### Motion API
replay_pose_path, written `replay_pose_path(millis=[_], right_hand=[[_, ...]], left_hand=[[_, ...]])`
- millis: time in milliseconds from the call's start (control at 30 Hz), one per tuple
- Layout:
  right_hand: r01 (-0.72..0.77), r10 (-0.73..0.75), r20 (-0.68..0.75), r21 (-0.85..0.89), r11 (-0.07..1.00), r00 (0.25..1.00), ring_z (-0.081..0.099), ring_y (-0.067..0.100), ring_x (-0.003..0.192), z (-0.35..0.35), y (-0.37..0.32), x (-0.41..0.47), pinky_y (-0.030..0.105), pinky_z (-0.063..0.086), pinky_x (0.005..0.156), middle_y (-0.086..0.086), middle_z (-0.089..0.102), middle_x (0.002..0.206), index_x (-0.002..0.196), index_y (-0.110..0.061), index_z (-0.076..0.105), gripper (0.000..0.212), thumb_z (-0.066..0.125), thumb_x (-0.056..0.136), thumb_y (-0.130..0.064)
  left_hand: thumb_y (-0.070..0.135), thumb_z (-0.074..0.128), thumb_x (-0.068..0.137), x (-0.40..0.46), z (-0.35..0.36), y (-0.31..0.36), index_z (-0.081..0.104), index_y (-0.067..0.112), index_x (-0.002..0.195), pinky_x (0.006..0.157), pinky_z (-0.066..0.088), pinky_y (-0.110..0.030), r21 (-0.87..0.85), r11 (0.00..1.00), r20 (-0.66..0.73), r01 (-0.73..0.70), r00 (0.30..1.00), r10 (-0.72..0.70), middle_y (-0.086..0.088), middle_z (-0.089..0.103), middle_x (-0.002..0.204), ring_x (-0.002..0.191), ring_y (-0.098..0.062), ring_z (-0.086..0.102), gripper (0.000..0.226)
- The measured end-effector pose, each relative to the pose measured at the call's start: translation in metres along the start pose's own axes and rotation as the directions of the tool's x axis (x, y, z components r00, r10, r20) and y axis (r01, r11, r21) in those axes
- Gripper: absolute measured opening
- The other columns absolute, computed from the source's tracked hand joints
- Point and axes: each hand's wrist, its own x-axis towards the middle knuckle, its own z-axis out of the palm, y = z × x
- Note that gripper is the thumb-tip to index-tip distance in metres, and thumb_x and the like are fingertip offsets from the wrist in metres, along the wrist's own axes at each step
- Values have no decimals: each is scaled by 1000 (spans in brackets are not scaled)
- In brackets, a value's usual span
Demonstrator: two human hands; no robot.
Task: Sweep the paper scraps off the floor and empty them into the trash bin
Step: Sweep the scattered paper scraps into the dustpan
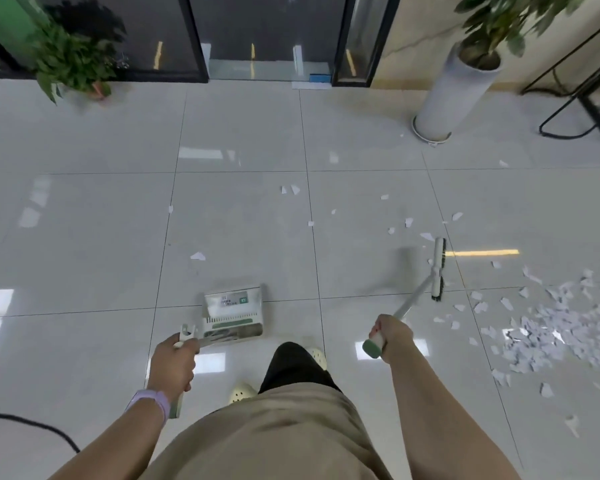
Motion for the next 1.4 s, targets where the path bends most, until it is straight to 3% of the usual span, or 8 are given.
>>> replay_pose_path(millis=[300,433,533,767,833,967,1100,1400], right_hand=[[28,19,374,-122,992,927,38,13,32,128,-69,-37,19,34,34,5,42,49,82,-5,53,11,59,92,-4],[-103,193,603,-181,978,774,35,10,34,202,-98,-56,17,31,34,1,41,51,91,-5,52,14,63,95,-13],[-205,354,726,-290,935,590,36,6,31,256,-119,-73,16,32,31,-4,39,45,87,-6,50,14,53,100,-12],[-129,537,666,-559,819,517,60,16,48,345,-87,-109,23,55,44,14,58,65,87,-3,51,10,50,89,7],[-34,564,658,-635,772,498,53,11,40,355,-76,-109,22,49,38,7,53,56,73,-2,52,16,51,89,0],[-218,689,609,-666,713,393,45,4,30,369,-76,-96,15,38,29,1,48,51,59,4,59,45,42,100,-3],[-363,689,606,-586,725,398,44,6,30,350,-90,-69,15,38,29,2,46,49,60,-2,54,39,42,97,1],[-474,479,642,-199,858,598,41,6,31,241,-174,24,16,37,29,-2,41,51,77,-9,48,18,56,87,4]], left_hand=[[13,58,89,51,18,71,57,6,79,48,31,-24,-4,1000,-51,20,999,-20,-8,40,55,44,-17,31,12],[19,58,81,57,18,90,53,10,74,47,27,-22,-65,997,-86,40,995,-45,-6,37,52,44,-16,28,12],[9,53,89,56,21,92,55,6,79,46,27,-22,-109,991,-142,73,986,-88,-5,38,51,43,-16,28,11],[9,50,94,40,12,81,59,2,93,44,27,-24,-259,957,-265,134,942,-204,-6,40,54,44,-16,30,11],[9,50,94,32,13,75,58,5,93,42,27,-24,-300,942,-300,149,923,-242,-5,40,52,42,-16,30,9],[11,51,94,19,20,67,61,5,94,42,28,-24,-346,922,-355,172,886,-298,-5,42,51,42,-17,32,11],[11,52,93,14,26,62,63,9,90,44,29,-26,-342,919,-381,194,866,-324,-6,42,52,45,-18,33,11],[19,55,80,49,46,94,61,7,86,43,31,-25,-270,939,-332,214,894,-299,-3,41,48,43,-19,32,15]])
